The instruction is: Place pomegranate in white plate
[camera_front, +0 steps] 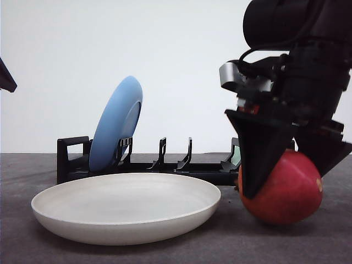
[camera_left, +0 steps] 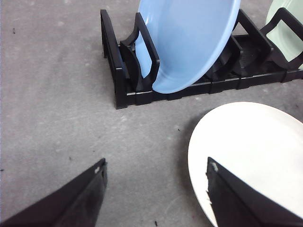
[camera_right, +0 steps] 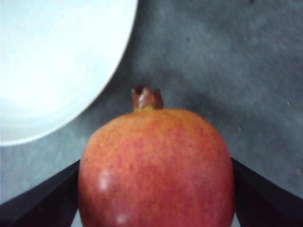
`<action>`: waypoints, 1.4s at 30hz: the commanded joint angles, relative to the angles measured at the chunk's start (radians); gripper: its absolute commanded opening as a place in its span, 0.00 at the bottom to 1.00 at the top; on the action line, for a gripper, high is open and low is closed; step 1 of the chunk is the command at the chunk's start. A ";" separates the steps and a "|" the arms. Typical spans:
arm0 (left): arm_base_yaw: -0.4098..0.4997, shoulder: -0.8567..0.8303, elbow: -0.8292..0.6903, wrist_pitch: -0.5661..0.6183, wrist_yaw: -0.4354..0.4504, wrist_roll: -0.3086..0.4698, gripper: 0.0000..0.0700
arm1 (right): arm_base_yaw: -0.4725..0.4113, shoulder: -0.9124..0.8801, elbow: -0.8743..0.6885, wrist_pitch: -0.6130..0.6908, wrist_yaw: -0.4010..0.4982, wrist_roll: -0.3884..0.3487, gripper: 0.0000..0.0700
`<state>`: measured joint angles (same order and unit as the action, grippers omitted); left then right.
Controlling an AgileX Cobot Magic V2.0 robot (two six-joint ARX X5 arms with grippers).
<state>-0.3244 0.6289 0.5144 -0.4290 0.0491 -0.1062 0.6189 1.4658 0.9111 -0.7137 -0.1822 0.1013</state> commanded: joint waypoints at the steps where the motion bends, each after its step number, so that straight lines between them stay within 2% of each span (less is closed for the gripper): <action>1: -0.002 0.005 0.005 0.010 -0.005 -0.008 0.55 | 0.005 0.007 0.050 -0.021 0.000 -0.003 0.69; 8: -0.002 0.005 0.005 0.010 -0.005 -0.008 0.55 | 0.041 0.040 0.210 -0.173 0.000 -0.059 0.69; 15: -0.002 0.005 0.005 0.010 -0.005 -0.008 0.55 | 0.126 0.142 0.347 -0.180 -0.002 -0.061 0.69; 21: -0.002 0.005 0.005 0.010 -0.005 -0.008 0.55 | 0.189 0.271 0.440 -0.140 -0.003 -0.061 0.69; 28: -0.002 0.005 0.005 0.011 -0.005 -0.008 0.55 | 0.233 0.370 0.456 -0.012 -0.012 -0.033 0.69; 42: -0.002 0.005 0.005 0.011 -0.005 -0.008 0.55 | 0.249 0.431 0.456 0.082 -0.027 0.005 0.69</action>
<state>-0.3244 0.6289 0.5144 -0.4282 0.0483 -0.1062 0.8562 1.8763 1.3412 -0.6411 -0.2062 0.0940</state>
